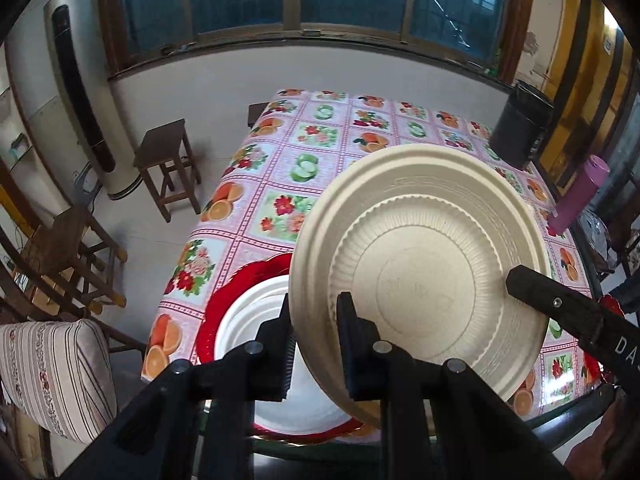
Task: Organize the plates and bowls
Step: 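Lift the beige paper bowl and carry it toward the red stack, then lower the beige paper bowl onto the stack with the left tool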
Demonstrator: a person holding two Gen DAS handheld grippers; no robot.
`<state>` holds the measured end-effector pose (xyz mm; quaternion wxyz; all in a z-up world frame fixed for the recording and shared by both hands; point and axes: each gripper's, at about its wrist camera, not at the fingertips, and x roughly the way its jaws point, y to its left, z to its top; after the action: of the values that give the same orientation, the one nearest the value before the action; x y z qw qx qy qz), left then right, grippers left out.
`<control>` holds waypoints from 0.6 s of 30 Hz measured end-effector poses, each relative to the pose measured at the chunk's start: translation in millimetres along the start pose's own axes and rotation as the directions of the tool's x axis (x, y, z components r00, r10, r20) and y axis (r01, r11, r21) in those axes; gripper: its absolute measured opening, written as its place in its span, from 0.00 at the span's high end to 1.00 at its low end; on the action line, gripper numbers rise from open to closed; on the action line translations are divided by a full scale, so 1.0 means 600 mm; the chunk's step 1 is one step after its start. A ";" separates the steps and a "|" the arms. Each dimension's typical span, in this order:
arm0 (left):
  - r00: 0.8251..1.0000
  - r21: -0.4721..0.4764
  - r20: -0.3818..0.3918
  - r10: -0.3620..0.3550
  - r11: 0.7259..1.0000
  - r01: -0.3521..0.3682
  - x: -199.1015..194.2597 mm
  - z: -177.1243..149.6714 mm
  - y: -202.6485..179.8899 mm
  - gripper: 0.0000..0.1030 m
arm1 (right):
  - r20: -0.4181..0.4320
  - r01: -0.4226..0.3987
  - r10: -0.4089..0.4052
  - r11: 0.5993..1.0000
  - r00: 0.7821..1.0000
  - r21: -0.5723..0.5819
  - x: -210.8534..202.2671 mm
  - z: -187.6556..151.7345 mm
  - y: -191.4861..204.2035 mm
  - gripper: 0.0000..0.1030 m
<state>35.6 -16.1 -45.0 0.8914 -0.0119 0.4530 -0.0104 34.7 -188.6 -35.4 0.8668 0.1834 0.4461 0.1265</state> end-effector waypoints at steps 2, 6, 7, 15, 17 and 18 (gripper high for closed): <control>1.000 -0.013 -0.004 0.007 1.000 -0.007 0.002 -0.002 0.011 0.79 | -0.010 -0.007 0.006 1.000 1.000 -0.010 0.009 -0.001 0.010 0.90; 1.000 -0.031 -0.012 0.015 0.999 -0.015 0.006 -0.007 0.024 0.79 | -0.025 -0.017 0.016 1.000 1.000 -0.020 0.021 -0.004 0.023 0.90; 1.000 -0.034 -0.014 0.015 0.999 -0.016 0.007 -0.008 0.026 0.79 | -0.028 -0.019 0.018 1.000 0.999 -0.022 0.024 -0.004 0.026 0.90; 0.999 -0.044 -0.035 0.029 0.999 -0.031 0.018 -0.020 0.047 0.79 | -0.056 -0.023 0.021 0.999 0.998 -0.026 0.047 -0.013 0.034 0.90; 0.998 -0.049 -0.046 0.031 0.998 -0.033 0.024 -0.025 0.053 0.79 | -0.068 -0.021 0.019 0.999 0.997 -0.030 0.055 -0.017 0.037 0.90; 0.998 -0.049 -0.052 0.033 0.998 -0.036 0.026 -0.028 0.055 0.79 | -0.073 -0.019 0.017 0.999 0.997 -0.031 0.059 -0.019 0.038 0.90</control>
<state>31.4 16.5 -68.6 0.8789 -0.0263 0.4761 0.0160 44.2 -152.2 -57.1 0.8517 0.1689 0.4736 0.1479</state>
